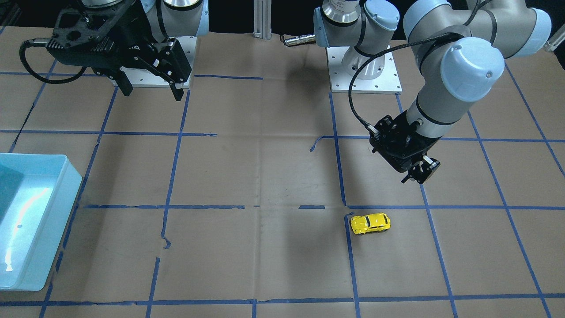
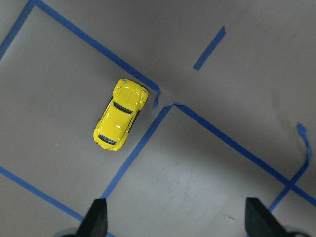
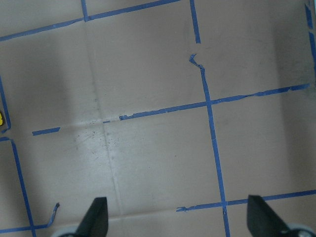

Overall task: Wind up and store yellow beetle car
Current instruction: 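Lower the left gripper over the yellow car and grip it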

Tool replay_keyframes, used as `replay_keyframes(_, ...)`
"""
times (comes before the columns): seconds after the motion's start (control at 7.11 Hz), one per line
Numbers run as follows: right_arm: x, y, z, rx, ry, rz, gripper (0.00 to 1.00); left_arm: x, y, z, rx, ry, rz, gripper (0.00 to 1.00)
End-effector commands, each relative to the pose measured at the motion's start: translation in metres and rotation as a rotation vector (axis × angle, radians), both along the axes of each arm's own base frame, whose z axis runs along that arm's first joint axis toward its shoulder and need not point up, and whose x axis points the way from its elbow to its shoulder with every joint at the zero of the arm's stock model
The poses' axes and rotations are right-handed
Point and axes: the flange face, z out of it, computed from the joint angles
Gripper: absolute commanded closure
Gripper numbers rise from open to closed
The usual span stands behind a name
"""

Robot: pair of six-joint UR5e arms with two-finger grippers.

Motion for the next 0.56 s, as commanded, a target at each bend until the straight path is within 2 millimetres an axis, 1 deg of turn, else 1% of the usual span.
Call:
replay_keyframes(0.0,0.001,0.000,-0.001,0.002,-0.001,0.002,0.00,0.002,0.003,-0.071,-0.052,0.001,-0.265,0.03)
replay_keyframes(0.14,0.001,0.000,-0.001,0.002,0.000,0.001,0.00,0.001,0.002,-0.093,-0.050,-0.001,-0.325,0.03)
replay_keyframes(0.28,0.001,0.000,-0.002,0.003,0.001,0.002,0.00,0.002,-0.002,-0.103,-0.036,-0.005,-0.363,0.03)
replay_keyframes(0.42,0.000,0.001,-0.001,0.001,0.002,0.002,0.00,-0.001,-0.001,-0.107,-0.028,-0.001,-0.491,0.02)
